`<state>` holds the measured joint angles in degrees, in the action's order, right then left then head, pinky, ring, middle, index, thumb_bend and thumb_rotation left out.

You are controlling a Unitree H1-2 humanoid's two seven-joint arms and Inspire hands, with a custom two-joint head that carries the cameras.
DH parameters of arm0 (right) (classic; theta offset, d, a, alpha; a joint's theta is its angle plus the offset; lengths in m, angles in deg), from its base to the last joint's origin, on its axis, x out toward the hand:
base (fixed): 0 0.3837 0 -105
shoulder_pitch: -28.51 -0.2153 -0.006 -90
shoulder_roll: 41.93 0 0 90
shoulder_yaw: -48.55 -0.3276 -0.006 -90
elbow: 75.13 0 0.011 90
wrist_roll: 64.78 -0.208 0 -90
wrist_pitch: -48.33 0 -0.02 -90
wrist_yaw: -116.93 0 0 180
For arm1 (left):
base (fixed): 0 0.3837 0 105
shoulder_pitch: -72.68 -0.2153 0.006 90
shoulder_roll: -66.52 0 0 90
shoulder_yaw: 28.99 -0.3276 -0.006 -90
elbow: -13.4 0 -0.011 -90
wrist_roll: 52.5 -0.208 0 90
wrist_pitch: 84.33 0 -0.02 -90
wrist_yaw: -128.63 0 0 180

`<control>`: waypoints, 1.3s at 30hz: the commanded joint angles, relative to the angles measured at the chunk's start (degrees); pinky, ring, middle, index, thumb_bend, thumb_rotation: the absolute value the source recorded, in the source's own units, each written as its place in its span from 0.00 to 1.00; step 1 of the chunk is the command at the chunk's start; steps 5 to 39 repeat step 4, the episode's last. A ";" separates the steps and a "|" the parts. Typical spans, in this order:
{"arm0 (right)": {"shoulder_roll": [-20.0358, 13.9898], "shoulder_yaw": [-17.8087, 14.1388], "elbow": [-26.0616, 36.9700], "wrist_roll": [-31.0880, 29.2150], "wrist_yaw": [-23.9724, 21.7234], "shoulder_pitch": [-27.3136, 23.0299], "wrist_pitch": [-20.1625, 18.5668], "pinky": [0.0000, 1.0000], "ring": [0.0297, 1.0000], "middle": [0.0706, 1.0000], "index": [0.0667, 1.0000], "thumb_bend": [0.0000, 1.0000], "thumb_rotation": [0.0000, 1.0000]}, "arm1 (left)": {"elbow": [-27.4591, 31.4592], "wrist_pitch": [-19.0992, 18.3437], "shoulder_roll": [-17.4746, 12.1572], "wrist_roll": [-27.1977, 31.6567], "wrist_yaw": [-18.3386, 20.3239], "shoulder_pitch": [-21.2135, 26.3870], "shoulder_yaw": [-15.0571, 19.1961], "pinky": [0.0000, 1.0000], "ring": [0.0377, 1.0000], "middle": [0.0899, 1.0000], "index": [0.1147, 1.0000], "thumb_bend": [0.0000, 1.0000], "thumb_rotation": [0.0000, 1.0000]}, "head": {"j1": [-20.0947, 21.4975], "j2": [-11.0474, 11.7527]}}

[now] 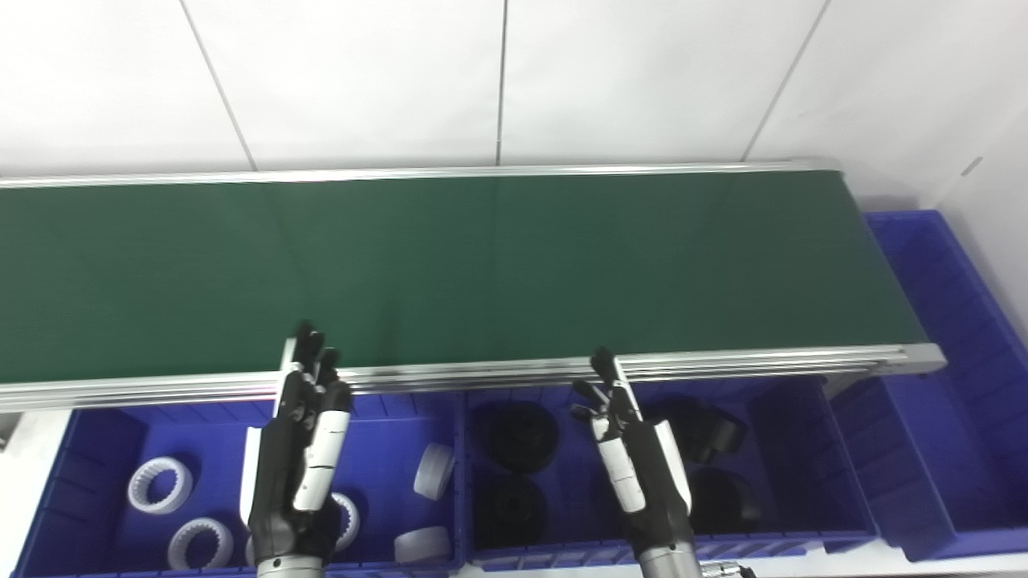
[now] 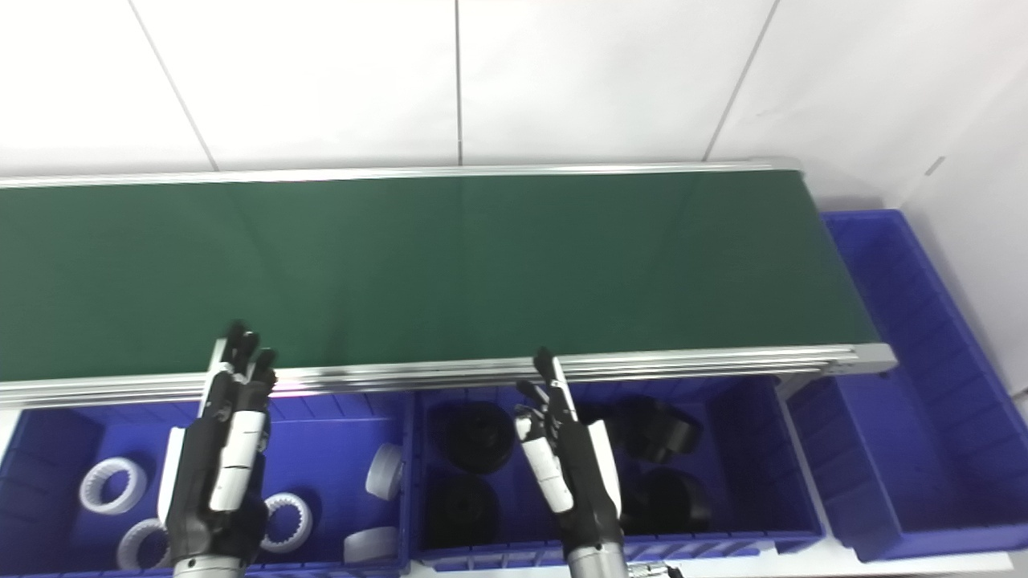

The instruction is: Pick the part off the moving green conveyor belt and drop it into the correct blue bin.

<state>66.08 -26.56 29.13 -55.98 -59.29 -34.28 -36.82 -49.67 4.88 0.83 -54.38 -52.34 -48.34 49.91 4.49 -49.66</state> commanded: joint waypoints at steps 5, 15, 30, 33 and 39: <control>-0.24 -0.49 2.72 -0.32 -1.15 0.06 -0.48 0.82 0.90 0.98 1.00 0.70 0.99 | 2.34 -0.03 1.13 -1.68 -1.11 0.01 -1.37 0.90 0.90 0.87 0.75 0.46 0.60 | -0.61 -0.09; -0.24 -0.49 2.72 -0.32 -1.15 0.06 -0.48 0.82 0.90 0.98 1.00 0.70 0.99 | 2.34 -0.03 1.13 -1.68 -1.11 0.01 -1.37 0.90 0.90 0.87 0.75 0.46 0.60 | -0.61 -0.09; -0.24 -0.49 2.72 -0.32 -1.15 0.06 -0.48 0.82 0.90 0.98 1.00 0.70 0.99 | 2.34 -0.03 1.13 -1.68 -1.11 0.01 -1.37 0.90 0.90 0.87 0.75 0.46 0.60 | -0.61 -0.09; -0.24 -0.49 2.72 -0.32 -1.15 0.06 -0.48 0.82 0.90 0.98 1.00 0.70 0.99 | 2.34 -0.03 1.13 -1.68 -1.11 0.01 -1.37 0.90 0.90 0.87 0.75 0.46 0.60 | -0.61 -0.09; -0.24 -0.49 2.72 -0.32 -1.15 0.06 -0.48 0.82 0.90 0.98 1.00 0.70 0.99 | 2.34 -0.03 1.13 -1.68 -1.11 0.01 -1.37 0.90 0.90 0.87 0.75 0.46 0.60 | -0.61 -0.09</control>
